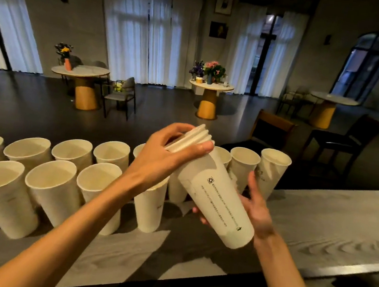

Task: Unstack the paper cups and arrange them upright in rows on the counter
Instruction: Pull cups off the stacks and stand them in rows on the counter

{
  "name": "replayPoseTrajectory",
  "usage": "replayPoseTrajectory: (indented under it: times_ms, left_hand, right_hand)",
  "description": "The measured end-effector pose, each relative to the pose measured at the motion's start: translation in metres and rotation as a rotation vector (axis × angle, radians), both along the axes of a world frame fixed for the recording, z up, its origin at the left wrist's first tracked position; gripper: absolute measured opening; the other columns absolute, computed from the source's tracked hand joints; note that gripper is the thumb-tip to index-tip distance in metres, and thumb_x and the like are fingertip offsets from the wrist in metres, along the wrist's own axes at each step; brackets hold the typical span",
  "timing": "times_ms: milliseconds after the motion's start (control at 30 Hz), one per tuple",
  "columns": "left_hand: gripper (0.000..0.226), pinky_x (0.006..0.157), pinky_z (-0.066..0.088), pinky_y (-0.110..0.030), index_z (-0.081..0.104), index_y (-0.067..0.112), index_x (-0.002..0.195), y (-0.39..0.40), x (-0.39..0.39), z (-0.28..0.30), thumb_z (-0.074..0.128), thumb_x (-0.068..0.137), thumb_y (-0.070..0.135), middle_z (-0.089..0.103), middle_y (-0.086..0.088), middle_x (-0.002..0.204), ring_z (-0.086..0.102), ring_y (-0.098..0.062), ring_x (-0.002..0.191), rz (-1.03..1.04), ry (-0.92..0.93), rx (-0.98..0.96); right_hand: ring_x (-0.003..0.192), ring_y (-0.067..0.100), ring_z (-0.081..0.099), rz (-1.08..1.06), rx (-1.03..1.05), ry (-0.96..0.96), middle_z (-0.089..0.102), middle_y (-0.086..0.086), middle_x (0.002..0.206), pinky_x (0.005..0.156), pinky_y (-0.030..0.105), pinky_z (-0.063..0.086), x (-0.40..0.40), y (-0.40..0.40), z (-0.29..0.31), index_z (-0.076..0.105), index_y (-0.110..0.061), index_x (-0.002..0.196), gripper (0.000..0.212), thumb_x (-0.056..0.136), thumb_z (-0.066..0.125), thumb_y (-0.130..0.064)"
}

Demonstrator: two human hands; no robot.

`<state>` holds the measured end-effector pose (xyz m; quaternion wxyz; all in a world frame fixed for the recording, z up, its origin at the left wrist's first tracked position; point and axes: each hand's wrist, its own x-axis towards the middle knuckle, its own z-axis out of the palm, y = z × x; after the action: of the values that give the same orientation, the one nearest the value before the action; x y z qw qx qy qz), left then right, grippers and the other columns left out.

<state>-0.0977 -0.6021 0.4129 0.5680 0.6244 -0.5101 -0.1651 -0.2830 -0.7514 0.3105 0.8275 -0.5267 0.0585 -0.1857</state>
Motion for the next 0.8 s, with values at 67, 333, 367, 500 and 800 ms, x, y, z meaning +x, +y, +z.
replayPoseTrajectory:
  times_ms: [67,333,367,500,800]
  left_hand:
    - [0.053,0.076,0.052,-0.02,0.066,0.038,0.116,-0.008,-0.007,-0.002,0.071,0.073,0.069,0.07,0.017,0.108,0.068,-0.001,0.098,0.014,-0.046,-0.003]
    - [0.077,0.074,0.048,-0.021,0.058,0.027,0.126,0.005,0.002,0.008,0.066,0.072,0.081,0.061,0.009,0.115,0.059,-0.004,0.098,0.376,-0.295,-0.079]
    - [0.081,0.075,0.05,-0.024,0.057,0.025,0.128,0.01,0.009,0.014,0.064,0.071,0.082,0.06,0.006,0.118,0.06,-0.009,0.1,0.426,-0.251,-0.115]
    - [0.066,0.075,0.057,-0.034,0.057,0.03,0.119,0.038,0.037,0.029,0.059,0.077,0.079,0.063,0.001,0.114,0.064,-0.015,0.101,0.551,-0.004,-0.218]
    - [0.05,0.057,0.047,-0.03,0.056,0.027,0.113,0.083,0.058,0.017,0.05,0.089,0.07,0.059,0.004,0.099,0.062,-0.02,0.09,0.603,0.057,-0.18]
  right_hand:
    - [0.121,0.035,0.062,0.133,-0.005,0.067,0.061,0.021,0.134,0.105,0.044,0.048,-0.005,0.013,0.009,0.06,-0.012,0.137,0.067,0.087,0.064,-0.056]
    - [0.12,0.009,0.059,-0.386,-0.527,0.371,0.064,-0.011,0.124,0.095,0.029,0.053,0.004,0.011,-0.012,0.049,-0.042,0.12,0.087,0.051,0.098,-0.022]
    - [0.122,0.009,0.056,-0.454,-0.555,0.398,0.06,-0.013,0.126,0.1,0.034,0.051,0.009,0.009,-0.021,0.046,-0.043,0.12,0.086,0.055,0.097,-0.018]
    - [0.129,0.015,0.048,-0.549,-0.49,0.478,0.051,-0.01,0.137,0.109,0.047,0.044,0.037,0.012,-0.057,0.037,-0.033,0.142,0.105,0.056,0.096,-0.018]
    - [0.118,0.008,0.054,-0.529,-0.402,0.414,0.058,-0.018,0.126,0.101,0.04,0.047,0.087,0.025,-0.063,0.046,-0.032,0.139,0.093,0.061,0.094,-0.021]
